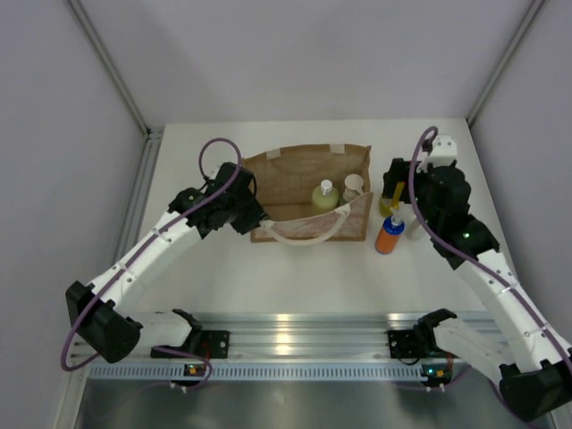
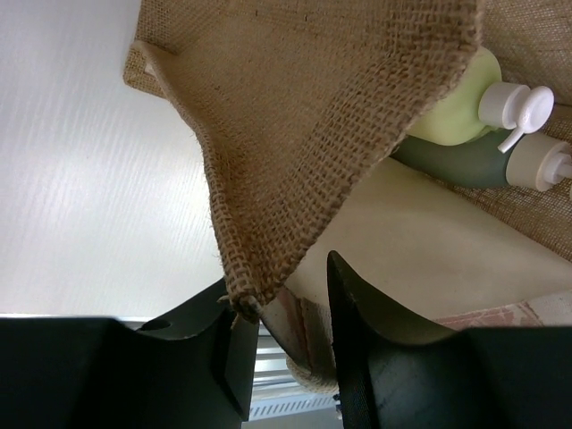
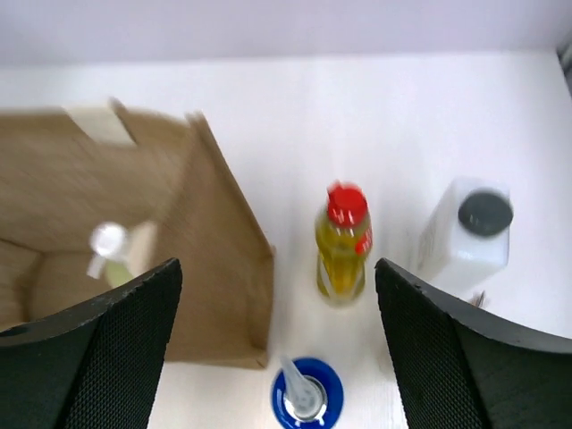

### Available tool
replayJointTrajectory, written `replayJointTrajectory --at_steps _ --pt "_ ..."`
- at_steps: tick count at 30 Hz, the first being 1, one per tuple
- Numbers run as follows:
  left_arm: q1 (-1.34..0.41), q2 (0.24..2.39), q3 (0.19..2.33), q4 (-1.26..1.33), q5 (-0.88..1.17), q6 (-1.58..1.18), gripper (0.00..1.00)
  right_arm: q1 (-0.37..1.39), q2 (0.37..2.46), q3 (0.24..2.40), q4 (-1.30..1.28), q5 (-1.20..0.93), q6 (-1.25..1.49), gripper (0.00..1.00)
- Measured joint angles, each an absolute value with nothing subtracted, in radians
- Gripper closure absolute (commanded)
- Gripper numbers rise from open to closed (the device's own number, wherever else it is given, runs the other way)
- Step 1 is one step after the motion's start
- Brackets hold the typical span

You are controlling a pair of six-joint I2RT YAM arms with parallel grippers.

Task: Take the personal care products out of the canvas bag

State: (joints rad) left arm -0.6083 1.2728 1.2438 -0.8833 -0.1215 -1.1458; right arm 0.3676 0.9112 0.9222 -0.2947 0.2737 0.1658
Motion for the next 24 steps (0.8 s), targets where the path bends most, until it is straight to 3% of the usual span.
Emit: replayJointTrajectory --at_steps 6,12,18,24 --pt "-0.608 1.272 1.240 -0.883 -0.111 -1.120 0.62 0.407 1.023 1.283 -0.358 0.142 0.204 0.26" --pt "-0.608 1.272 1.207 -0.880 -0.102 -1.102 0.68 0.646 1.286 1.511 -0.472 0.087 0.266 0.25" --pt "-0.608 1.280 1.186 -0.873 -0.082 -1.083 0.69 0.748 1.571 1.641 -0.675 0.132 0.365 0.22" --pt "-0.608 1.318 1.176 -0.859 -0.049 -1.071 0.69 0.755 1.670 1.695 -0.804 0.238 0.455 0.22"
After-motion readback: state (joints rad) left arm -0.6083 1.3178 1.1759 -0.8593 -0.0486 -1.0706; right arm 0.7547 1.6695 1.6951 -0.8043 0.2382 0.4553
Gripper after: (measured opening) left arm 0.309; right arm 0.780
